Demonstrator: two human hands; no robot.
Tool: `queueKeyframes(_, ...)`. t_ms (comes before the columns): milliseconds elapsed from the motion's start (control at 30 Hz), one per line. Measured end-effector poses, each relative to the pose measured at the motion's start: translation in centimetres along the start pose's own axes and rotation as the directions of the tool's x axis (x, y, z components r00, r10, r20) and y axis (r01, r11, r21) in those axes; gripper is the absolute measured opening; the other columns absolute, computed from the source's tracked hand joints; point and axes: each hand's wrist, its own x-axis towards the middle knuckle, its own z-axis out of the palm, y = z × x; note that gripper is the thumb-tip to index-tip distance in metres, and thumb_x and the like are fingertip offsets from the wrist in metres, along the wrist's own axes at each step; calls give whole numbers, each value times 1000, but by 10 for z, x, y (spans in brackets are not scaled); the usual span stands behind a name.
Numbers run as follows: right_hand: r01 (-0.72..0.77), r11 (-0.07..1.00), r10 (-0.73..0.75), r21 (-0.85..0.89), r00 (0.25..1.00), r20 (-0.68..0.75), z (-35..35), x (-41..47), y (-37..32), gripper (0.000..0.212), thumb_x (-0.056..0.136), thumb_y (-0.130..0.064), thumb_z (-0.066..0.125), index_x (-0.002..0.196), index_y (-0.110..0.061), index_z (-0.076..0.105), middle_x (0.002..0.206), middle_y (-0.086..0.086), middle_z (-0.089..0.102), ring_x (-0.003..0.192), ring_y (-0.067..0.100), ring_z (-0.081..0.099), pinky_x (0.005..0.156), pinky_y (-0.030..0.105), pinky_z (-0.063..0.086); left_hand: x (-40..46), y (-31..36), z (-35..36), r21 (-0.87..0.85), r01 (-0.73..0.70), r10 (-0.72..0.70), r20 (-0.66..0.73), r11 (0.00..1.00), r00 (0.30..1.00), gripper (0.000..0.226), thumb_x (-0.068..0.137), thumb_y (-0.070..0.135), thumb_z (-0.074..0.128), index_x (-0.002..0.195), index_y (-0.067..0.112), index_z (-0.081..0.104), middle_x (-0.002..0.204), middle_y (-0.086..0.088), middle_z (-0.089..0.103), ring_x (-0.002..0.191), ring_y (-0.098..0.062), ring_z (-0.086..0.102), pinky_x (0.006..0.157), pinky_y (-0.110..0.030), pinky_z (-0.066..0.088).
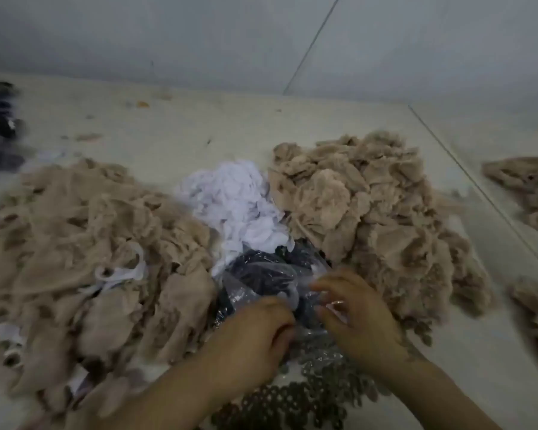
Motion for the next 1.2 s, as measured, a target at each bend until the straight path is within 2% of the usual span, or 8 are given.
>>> queueKeyframes(133,-8,991,-19,-137,981,-194,37,10,30,29,86,-14,73,113,-24,68,125,-8,43,88,1,52,79,4,42,21,-8,26,77,-37,50,-175,996,983,8,92,22,59,90,19,66,90,9,54,85,-7,52,77,-27,46)
queueKeyframes(400,-44,947,-152,-317,811,-566,42,22,45,45,83,-12,73,127,-11,63,133,17,40,85,12,41,76,21,41,21,-20,70,164,-114,158,-282,980,946,10,90,11,62,98,9,67,101,0,52,92,-12,52,82,-29,48)
queueKeyframes(600,-339,875,88,-345,813,-575,20,22,49,62,90,-24,63,149,-21,42,163,20,1,87,33,59,86,32,50,12,-23,86,156,-77,127,-338,985,932,11,89,17,66,100,15,69,102,6,54,98,-8,51,87,-21,46)
queueKeyframes(767,-237,929,70,-285,867,-493,26,22,54,50,94,-12,54,141,4,46,144,21,46,125,34,50,101,33,39,17,-26,89,105,-29,66,-370,994,927,15,90,21,67,105,20,69,104,11,56,101,-3,51,91,-17,43)
queueKeyframes(933,104,970,-214,-221,798,-563,44,9,36,32,90,-13,60,122,-10,65,117,4,66,104,14,61,91,24,48,29,-18,81,-69,-17,-18,-486,997,874,9,92,22,64,99,26,70,92,13,64,89,4,58,76,-3,39)
queueKeyframes(1000,324,924,-382,-202,770,-512,57,3,28,23,88,-12,59,110,-13,68,107,-2,67,97,7,59,89,18,47,35,-11,75,-482,-65,-196,-471,874,860,16,95,34,60,90,27,73,85,9,71,79,2,65,70,-8,48)
queueKeyframes(1067,453,877,-476,-162,773,-419,68,-1,25,19,88,-7,60,104,-13,67,103,-5,65,95,8,60,85,22,50,39,-11,66,-860,-134,-285,-305,492,909,31,92,44,58,79,21,73,80,-1,72,78,-12,69,73,-24,56)
queueKeyframes(1200,519,854,-477,31,807,-348,77,-6,23,9,93,-16,56,99,-22,60,87,-11,64,74,7,63,60,32,54,39,-18,60,-956,-199,-394,-272,218,878,25,88,23,67,75,2,70,73,-18,65,70,-29,65,67,-36,56)
